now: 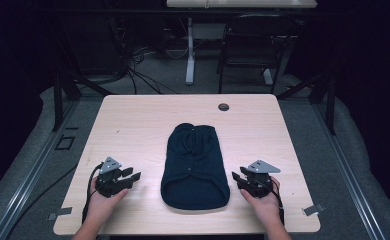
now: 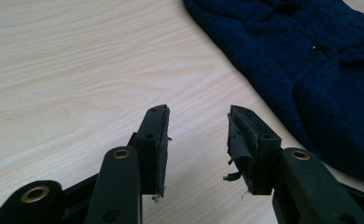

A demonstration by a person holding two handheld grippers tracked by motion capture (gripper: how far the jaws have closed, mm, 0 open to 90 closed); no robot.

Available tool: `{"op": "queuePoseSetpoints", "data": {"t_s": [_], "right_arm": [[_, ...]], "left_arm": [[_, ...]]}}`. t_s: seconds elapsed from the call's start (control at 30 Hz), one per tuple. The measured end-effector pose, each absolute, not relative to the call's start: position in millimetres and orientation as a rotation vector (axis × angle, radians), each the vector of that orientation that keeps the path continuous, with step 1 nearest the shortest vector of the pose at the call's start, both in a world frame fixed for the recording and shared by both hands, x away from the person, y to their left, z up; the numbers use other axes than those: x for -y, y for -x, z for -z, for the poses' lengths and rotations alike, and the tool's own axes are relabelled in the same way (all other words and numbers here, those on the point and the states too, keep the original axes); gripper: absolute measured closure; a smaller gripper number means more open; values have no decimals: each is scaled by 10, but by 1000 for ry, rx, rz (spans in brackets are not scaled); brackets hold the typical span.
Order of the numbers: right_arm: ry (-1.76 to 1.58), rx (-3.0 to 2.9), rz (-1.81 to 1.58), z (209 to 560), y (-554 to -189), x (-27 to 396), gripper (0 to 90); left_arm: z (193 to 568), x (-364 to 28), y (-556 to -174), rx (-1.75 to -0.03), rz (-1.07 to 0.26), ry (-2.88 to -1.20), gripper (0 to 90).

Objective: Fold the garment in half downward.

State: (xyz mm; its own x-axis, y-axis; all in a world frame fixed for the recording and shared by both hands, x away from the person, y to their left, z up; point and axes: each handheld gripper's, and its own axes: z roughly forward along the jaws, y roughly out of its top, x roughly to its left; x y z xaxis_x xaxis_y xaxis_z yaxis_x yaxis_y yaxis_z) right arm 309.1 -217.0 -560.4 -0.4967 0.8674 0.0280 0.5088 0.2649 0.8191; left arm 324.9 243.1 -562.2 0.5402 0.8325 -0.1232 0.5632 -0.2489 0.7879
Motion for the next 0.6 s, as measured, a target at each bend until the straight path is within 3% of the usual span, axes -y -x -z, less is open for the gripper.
{"op": "queuePoseSetpoints", "data": {"t_s": [0.47,0.6], "right_arm": [[-1254,-2146,-1139,5506,-3139,2250,566],[-1251,-2143,-1129,5408,-3123,2219,606]], "left_arm": [[5534,-2480,-3234,-1150,-374,-1910,596],[5462,-2466,-3242,-1156,-354,-1892,568]]}}
